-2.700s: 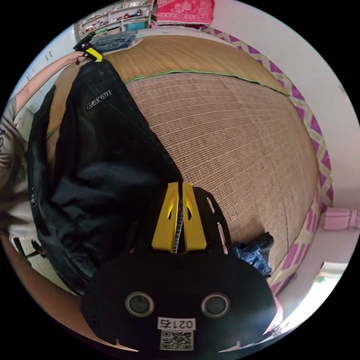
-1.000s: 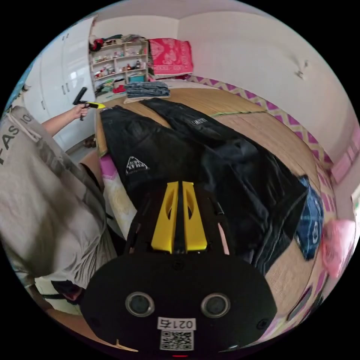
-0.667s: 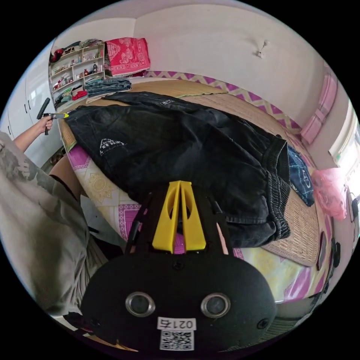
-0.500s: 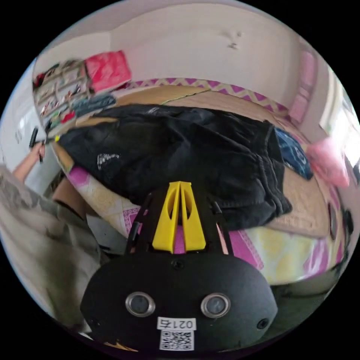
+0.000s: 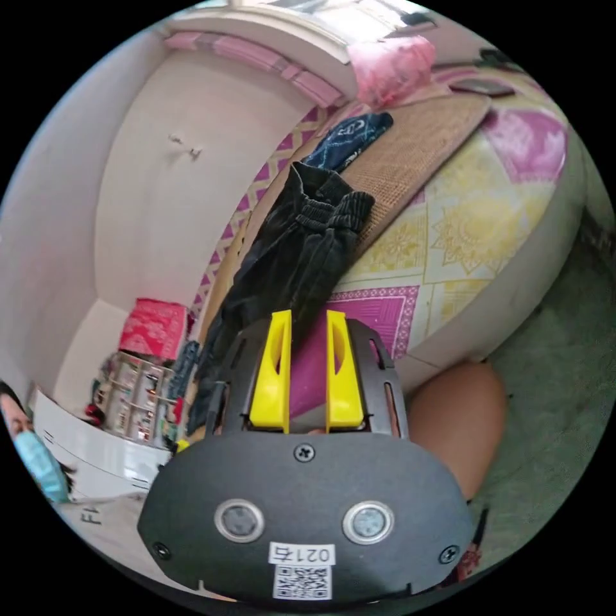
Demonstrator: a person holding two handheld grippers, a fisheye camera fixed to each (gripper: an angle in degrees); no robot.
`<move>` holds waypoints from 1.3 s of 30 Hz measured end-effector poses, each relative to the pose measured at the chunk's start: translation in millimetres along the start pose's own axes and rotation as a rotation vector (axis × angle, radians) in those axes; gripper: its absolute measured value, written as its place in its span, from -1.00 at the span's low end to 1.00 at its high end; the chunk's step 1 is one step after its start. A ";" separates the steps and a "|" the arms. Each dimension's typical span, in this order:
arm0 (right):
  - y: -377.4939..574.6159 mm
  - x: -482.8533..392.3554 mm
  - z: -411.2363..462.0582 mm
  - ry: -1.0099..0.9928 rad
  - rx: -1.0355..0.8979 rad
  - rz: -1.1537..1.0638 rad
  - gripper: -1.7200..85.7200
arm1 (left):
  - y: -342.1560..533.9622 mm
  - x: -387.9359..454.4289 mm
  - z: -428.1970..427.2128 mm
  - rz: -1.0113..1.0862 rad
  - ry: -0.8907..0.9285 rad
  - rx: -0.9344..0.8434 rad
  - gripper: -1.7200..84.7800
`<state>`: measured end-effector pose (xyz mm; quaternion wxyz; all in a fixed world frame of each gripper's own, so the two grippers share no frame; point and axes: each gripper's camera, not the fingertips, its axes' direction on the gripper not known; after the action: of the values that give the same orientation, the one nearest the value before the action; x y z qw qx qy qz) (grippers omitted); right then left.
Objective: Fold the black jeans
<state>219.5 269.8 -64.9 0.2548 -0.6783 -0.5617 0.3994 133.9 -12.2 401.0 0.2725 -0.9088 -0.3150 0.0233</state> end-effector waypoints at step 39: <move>-69.3 132.1 20.1 -0.277 0.014 0.198 -0.77 | -134.8 -2.2 15.3 -0.266 -0.209 -0.219 -0.76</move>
<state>170.8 411.8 -54.7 0.1389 -0.6668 -0.5193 0.5162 53.4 81.8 456.5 0.1383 -0.8760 -0.4597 0.0470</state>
